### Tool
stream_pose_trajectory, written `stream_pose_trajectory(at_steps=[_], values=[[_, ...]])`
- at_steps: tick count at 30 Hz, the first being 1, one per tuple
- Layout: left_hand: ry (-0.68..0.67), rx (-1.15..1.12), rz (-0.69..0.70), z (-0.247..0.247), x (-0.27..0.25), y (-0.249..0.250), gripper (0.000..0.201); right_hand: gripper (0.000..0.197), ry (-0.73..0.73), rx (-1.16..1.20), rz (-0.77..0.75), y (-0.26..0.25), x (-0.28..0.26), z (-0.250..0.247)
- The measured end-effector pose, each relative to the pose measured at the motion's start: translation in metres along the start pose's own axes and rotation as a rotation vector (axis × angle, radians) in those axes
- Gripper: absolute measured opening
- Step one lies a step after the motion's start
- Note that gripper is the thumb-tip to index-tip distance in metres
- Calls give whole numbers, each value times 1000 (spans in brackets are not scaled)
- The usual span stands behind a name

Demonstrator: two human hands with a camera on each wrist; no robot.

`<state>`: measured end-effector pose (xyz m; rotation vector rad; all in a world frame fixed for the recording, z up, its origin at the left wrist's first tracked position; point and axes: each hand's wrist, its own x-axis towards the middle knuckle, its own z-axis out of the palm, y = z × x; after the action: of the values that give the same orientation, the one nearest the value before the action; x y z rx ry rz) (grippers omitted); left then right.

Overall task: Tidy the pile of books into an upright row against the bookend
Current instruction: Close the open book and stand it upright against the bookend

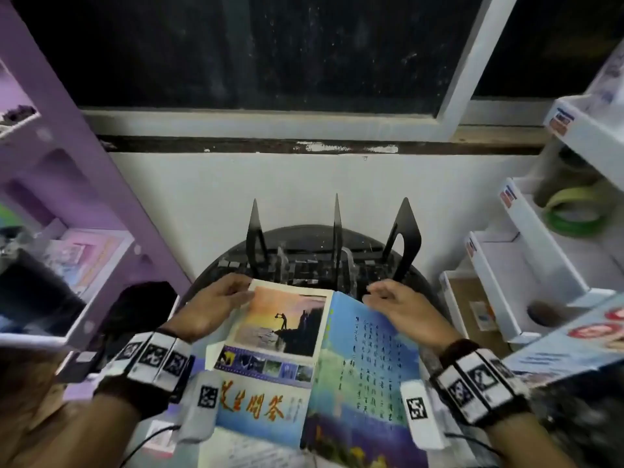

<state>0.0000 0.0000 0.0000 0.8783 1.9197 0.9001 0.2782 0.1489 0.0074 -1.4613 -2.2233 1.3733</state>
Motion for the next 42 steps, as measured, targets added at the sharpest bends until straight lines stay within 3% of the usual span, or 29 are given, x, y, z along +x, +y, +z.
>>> stream_pose_trajectory(at_steps=[9,14,17,20,26,29,33,42], values=[[-80,260,69,12,32,-6,35,36,-181,-271,-119,-9,25,12],[-126,337,139,18,41,-8,27,49,-198,-432,-171,-17,19,15],[-71,378,190,19,41,-8,18,47,-193,-492,-201,-23,12,18],[16,424,279,19,39,-7,16,38,-152,-535,-232,-29,6,21],[100,229,382,16,23,-7,12,49,-83,-584,-251,-36,-11,25],[138,151,467,11,11,-3,14,44,-31,-585,-271,-39,-22,27],[251,111,590,11,-13,9,14,55,76,-597,-317,-44,-39,27],[444,-80,835,8,-64,22,19,53,284,-436,-467,-64,-83,33]])
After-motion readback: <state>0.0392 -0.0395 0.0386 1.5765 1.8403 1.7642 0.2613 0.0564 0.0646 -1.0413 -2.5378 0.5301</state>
